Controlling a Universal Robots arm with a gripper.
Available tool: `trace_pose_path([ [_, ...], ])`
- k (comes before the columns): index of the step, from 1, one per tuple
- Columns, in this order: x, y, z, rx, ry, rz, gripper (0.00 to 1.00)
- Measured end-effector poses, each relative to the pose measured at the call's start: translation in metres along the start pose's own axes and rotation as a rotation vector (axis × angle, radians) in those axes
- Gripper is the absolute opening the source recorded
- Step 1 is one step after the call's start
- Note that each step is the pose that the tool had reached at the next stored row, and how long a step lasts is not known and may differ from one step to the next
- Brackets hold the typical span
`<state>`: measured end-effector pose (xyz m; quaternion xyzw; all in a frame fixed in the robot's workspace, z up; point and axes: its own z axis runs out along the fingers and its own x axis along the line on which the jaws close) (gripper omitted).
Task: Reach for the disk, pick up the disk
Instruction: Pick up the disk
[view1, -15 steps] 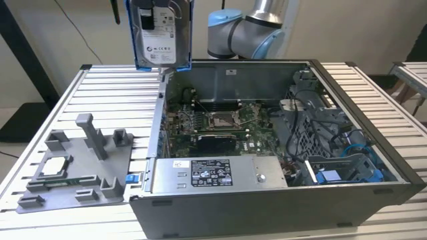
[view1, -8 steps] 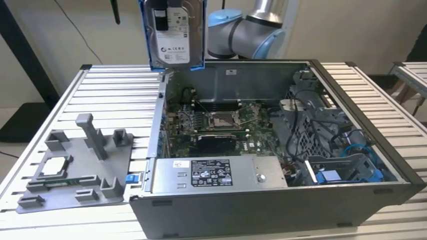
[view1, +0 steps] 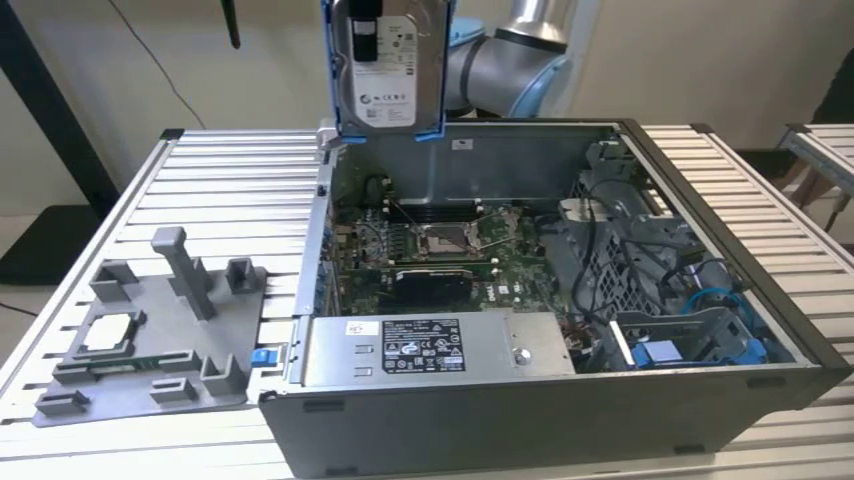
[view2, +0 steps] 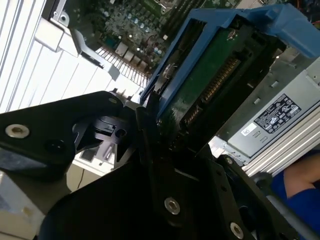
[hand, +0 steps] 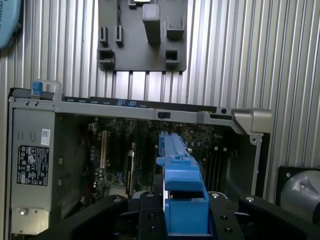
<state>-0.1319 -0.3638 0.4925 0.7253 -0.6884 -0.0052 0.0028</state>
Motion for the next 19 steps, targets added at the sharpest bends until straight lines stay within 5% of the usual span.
trace_pose_path([
  [7,0.0015,-0.0285,-0.0003,-0.0001,0.0000,0.000,0.00],
  [19,0.0024,-0.0464,-0.0006,0.0000,0.0000,0.000,0.00],
])
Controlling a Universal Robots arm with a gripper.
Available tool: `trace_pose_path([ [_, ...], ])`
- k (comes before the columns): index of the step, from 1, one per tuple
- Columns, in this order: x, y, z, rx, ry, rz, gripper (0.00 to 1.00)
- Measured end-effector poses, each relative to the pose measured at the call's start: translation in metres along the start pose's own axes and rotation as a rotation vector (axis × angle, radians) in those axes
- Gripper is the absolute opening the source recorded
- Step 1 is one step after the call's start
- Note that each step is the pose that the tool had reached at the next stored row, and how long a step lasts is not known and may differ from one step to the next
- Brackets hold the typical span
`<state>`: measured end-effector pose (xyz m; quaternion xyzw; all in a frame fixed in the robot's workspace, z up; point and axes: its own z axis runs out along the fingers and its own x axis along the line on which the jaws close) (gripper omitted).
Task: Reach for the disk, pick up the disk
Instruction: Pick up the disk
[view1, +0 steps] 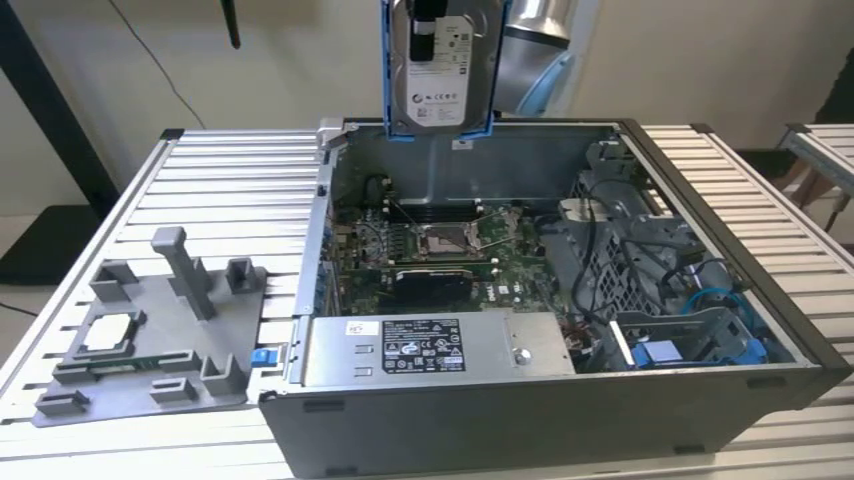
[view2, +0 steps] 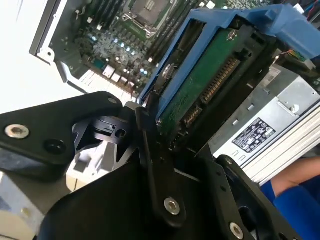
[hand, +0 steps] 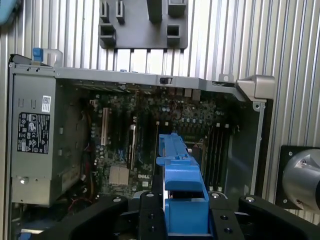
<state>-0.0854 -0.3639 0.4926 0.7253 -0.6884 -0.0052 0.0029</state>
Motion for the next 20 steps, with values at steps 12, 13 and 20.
trace_pose_path([
  [12,0.0004,-0.0092,0.0000,0.0001,-0.0001,0.000,0.00],
  [13,0.0005,-0.0112,-0.0001,0.0001,0.0000,0.000,0.00],
  [20,0.0012,-0.0235,-0.0003,0.0000,0.0000,0.000,0.00],
])
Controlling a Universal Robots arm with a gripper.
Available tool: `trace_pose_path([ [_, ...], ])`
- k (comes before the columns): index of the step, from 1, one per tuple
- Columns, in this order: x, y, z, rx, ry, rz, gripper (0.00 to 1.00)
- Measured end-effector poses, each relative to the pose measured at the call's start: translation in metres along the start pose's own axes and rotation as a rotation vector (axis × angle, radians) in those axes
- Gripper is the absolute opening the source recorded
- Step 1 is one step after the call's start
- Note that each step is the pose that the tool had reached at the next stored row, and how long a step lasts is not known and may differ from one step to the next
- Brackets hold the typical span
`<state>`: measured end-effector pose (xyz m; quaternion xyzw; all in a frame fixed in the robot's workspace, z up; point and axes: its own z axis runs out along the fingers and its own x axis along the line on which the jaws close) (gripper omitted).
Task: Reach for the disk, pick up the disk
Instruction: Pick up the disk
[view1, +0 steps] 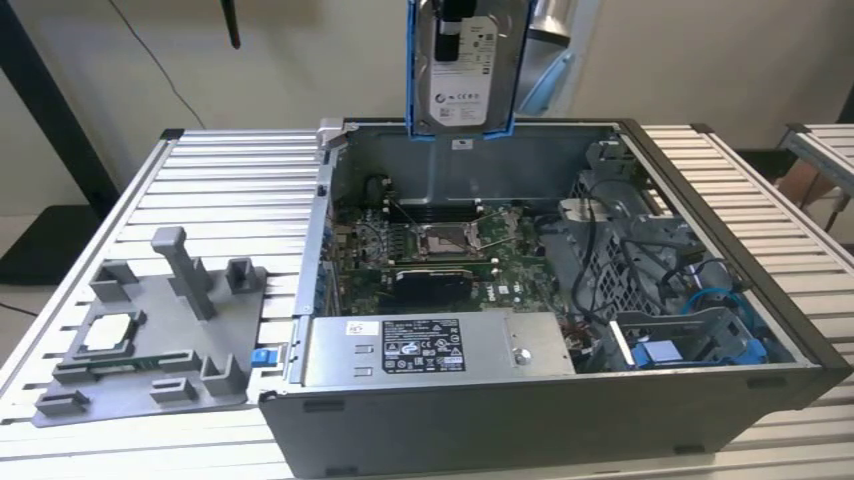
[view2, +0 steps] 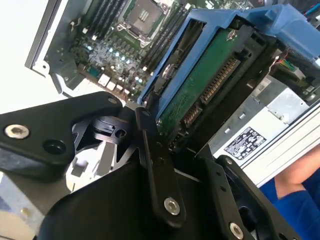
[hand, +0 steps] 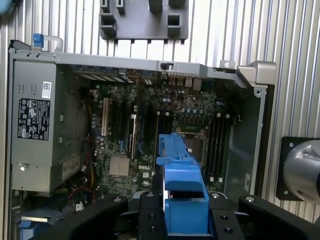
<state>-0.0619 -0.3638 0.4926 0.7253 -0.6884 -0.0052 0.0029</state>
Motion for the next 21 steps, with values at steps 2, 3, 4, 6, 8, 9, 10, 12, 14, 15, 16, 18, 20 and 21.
trace_pose_path([
  [2,0.0002,-0.0022,0.0000,0.0000,-0.0001,0.000,0.00],
  [3,0.0002,-0.0032,0.0000,0.0000,0.0000,0.000,0.00],
  [4,0.0002,-0.0044,0.0000,0.0000,0.0000,0.000,0.00],
  [6,0.0004,-0.0087,0.0000,0.0000,-0.0001,0.000,0.00],
  [8,0.0008,-0.0146,-0.0001,0.0000,0.0000,0.000,0.00],
  [9,0.0009,-0.0172,-0.0002,0.0000,0.0000,0.000,0.00],
  [10,0.0010,-0.0199,-0.0002,0.0000,0.0001,0.000,0.00],
  [12,0.0013,-0.0246,-0.0003,-0.0001,0.0000,0.000,0.00],
  [14,0.0016,-0.0291,-0.0003,0.0000,-0.0001,0.000,0.00],
  [15,0.0016,-0.0311,-0.0003,0.0000,0.0000,0.000,0.00],
  [16,0.0018,-0.0331,-0.0003,0.0000,-0.0001,0.000,0.00],
  [18,0.0020,-0.0373,-0.0004,0.0000,0.0000,0.000,0.00],
  [20,0.0021,-0.0407,-0.0004,-0.0001,0.0000,0.000,0.00],
  [21,0.0022,-0.0416,-0.0004,0.0000,-0.0001,0.000,0.00],
])
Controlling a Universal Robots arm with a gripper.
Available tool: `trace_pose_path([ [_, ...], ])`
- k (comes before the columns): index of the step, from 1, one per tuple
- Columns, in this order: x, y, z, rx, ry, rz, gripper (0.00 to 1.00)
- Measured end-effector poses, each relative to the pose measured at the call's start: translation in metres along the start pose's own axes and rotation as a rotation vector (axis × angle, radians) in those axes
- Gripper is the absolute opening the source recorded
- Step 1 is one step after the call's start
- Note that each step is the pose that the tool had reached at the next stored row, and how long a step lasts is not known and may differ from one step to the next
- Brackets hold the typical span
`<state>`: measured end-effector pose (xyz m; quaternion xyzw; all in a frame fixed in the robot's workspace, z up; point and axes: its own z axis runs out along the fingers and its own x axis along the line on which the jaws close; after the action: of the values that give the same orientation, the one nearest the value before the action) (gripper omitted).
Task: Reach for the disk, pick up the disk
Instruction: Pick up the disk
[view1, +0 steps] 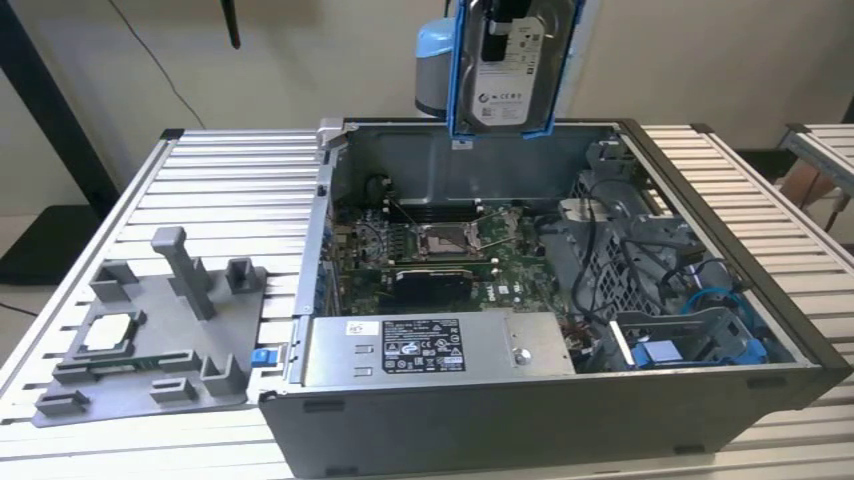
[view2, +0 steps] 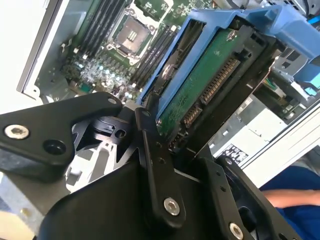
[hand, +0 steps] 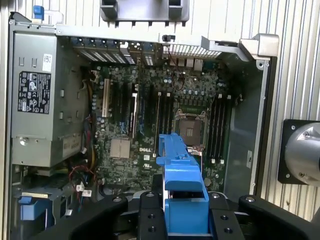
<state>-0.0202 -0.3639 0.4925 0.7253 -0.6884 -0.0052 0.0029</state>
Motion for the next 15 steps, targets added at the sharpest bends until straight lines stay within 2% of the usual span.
trace_pose_path([
  [15,0.0002,-0.0038,0.0000,0.0000,0.0005,0.000,0.00],
])
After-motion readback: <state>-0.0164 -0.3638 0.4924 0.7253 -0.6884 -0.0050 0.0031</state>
